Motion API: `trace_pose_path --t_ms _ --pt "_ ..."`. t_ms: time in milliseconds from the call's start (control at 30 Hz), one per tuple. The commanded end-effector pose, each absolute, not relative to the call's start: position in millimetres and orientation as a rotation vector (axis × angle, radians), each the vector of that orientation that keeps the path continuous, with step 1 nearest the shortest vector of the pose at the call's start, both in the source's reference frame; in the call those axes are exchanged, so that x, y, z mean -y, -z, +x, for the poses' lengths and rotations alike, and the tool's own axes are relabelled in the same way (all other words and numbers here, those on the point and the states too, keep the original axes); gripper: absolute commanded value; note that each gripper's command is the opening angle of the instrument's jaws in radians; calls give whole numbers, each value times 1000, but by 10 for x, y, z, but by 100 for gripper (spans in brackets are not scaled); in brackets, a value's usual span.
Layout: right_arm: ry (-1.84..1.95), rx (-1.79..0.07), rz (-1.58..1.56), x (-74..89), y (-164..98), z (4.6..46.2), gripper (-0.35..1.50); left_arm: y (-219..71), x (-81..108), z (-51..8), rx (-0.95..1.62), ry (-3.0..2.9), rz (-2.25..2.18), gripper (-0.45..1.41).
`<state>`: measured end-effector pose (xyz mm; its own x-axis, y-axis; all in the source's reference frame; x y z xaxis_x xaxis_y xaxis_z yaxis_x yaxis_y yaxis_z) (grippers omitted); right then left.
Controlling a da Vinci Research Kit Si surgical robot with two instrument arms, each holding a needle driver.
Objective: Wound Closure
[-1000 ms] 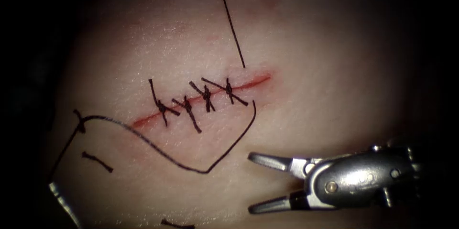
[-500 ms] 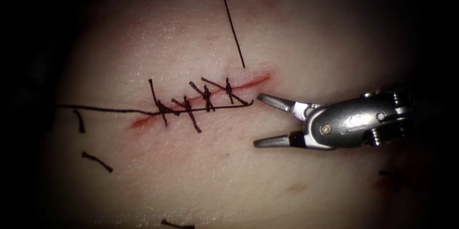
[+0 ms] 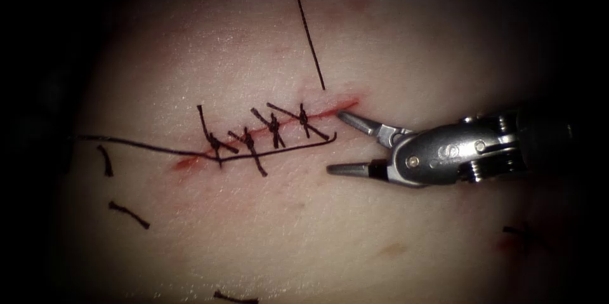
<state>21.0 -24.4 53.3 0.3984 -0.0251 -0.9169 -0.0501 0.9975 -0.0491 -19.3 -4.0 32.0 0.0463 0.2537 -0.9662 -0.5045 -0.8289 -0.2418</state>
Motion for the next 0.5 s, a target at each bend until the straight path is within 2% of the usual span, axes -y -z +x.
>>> trace_pose_path --t_ms 33,500 --pt "-10 -1157 -65 251 -536 215 -35 -326 41 -198 -249 -1840 -1792 -45" --pt "13 -1156 -37 265 -519 204 -35 -322 45 -206 -242 -1847 -1802 -45"
